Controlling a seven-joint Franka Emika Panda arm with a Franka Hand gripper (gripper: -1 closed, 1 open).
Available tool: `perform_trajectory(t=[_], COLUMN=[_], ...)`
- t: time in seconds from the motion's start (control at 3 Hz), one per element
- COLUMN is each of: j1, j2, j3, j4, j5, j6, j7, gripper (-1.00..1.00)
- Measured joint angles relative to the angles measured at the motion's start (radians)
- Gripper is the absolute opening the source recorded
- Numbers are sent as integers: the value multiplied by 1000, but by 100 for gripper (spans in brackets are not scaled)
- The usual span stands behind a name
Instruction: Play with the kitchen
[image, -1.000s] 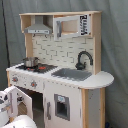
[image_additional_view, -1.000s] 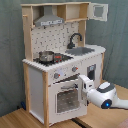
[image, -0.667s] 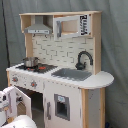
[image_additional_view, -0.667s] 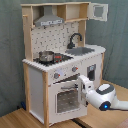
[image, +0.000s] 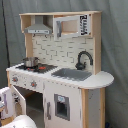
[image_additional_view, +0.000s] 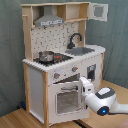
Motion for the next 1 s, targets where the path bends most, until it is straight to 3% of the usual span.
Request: perform_trajectory(t=[1.0], j1=[16], j2=[11], j3=[33], j4=[154], j5=[0], j6=[-264], j7=[0], gripper=[-100])
